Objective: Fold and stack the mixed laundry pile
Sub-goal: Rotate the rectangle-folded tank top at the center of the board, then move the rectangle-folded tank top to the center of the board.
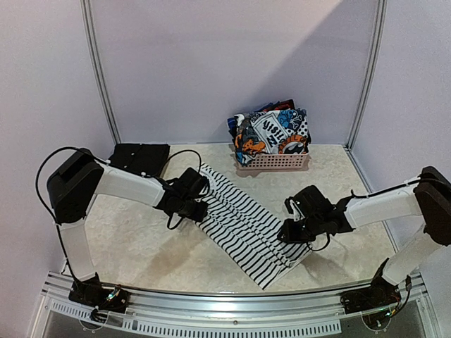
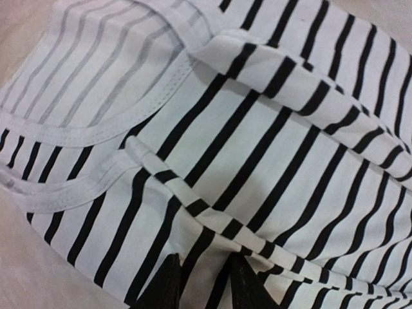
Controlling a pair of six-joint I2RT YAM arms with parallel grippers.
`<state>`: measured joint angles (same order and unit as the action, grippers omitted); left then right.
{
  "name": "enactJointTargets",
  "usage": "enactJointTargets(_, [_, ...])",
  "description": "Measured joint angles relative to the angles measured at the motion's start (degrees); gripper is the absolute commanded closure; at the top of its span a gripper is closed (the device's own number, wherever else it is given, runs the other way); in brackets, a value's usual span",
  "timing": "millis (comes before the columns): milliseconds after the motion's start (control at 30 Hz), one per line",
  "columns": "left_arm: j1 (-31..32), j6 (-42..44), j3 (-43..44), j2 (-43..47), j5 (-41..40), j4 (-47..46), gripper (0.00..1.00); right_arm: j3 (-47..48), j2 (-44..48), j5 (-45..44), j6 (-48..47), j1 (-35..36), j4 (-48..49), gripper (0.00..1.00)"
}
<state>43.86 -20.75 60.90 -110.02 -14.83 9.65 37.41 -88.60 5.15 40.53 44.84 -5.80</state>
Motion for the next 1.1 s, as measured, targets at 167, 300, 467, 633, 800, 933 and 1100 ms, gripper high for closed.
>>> enactJointTargets(167, [-3.2,0.9,2.7,-1.1,-3.7,4.4,0.72,-1.6,1.7,-2.5,6.8,7.2,1.0,0.75])
enactJointTargets(300, [-5.7,1.7,5.2,-2.2,-6.9,8.3,0.73,-1.6,1.4,-5.7,12.0,12.6,3.5,0.75])
enactJointTargets(467, [-7.2,2.6,7.5,-3.4,-8.8,11.2,0.70,1.6,-2.6,-7.5,14.9,15.4,4.2,0.75])
enactJointTargets(633, [-6.8,3.3,3.4,1.4,-6.4,12.4,0.62,9.6,-3.7,-10.8,12.9,15.6,-2.8,0.74])
enactJointTargets(800, [-6.7,3.4,1.9,8.1,-3.8,14.5,0.61,15.4,-3.1,-16.3,8.0,15.5,-8.6,0.71])
enactJointTargets(933, [-6.7,3.4,2.7,10.4,-2.0,15.0,0.62,16.9,-3.8,-16.9,3.4,14.4,-9.7,0.70])
enactJointTargets(1100, [-6.7,3.1,1.7,12.1,0.7,14.2,0.62,24.4,-9.8,-12.7,-3.6,12.7,-10.1,0.69])
